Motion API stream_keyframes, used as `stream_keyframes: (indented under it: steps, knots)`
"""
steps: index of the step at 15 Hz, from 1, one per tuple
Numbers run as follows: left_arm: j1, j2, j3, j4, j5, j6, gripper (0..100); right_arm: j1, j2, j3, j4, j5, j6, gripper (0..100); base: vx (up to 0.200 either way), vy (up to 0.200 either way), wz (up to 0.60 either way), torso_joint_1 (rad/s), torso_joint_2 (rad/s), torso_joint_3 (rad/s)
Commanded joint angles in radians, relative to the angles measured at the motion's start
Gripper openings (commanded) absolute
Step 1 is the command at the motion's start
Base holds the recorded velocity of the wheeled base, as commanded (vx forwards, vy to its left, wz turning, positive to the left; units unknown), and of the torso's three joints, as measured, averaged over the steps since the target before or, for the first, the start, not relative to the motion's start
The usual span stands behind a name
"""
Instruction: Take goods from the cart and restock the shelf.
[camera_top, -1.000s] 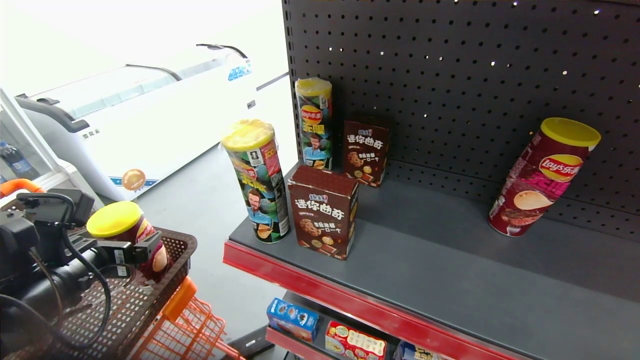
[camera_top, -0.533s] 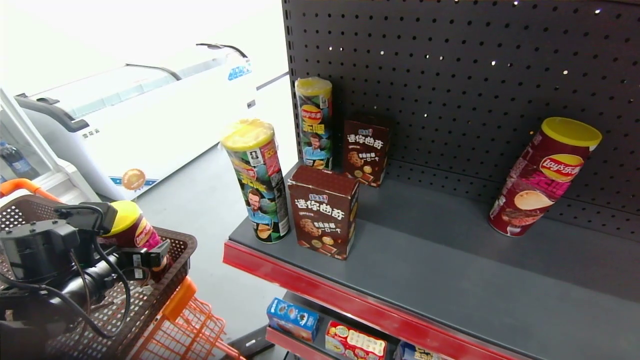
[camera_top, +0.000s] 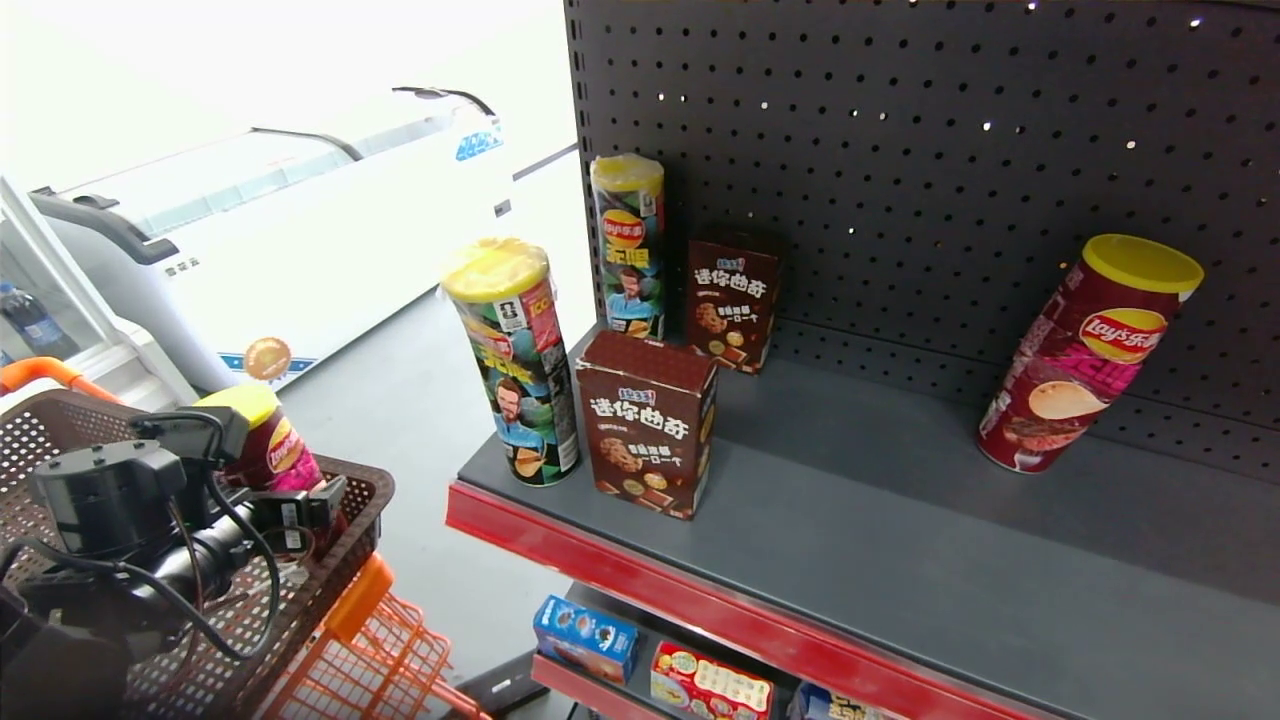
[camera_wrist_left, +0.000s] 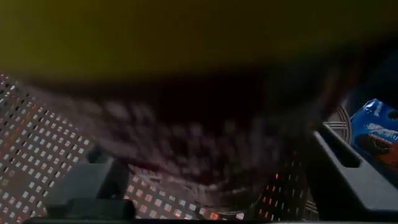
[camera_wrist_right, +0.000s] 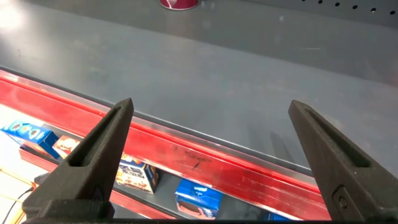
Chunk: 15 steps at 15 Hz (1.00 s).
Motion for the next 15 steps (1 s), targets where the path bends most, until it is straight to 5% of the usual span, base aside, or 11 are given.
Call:
stream_keyframes:
  steps: [1, 5, 8, 11, 15]
  knots:
    - [-0.001, 0.002, -0.018, 0.004, 0.0, 0.0, 0, 0.0, 0.001, -0.001, 0.0, 0.0, 0.0, 100, 0.0, 0.0, 0.0, 0.0, 0.0, 0.0]
    - [0.001, -0.063, -0.067, 0.008, -0.01, 0.008, 0, 0.0, 0.001, -0.001, 0.0, 0.0, 0.0, 100, 0.0, 0.0, 0.0, 0.0, 0.0, 0.0]
    - [-0.003, -0.173, -0.128, 0.128, -0.039, 0.031, 0, 0.0, 0.001, 0.001, 0.0, 0.0, 0.0, 100, 0.0, 0.0, 0.0, 0.0, 0.0, 0.0]
    - [-0.012, -0.297, -0.153, 0.231, -0.135, 0.086, 0, 0.0, 0.001, -0.001, 0.0, 0.0, 0.0, 100, 0.0, 0.0, 0.0, 0.0, 0.0, 0.0]
    - [-0.055, -0.449, -0.193, 0.307, -0.251, 0.081, 0, 0.0, 0.001, 0.001, 0.0, 0.0, 0.0, 100, 0.0, 0.0, 0.0, 0.0, 0.0, 0.0]
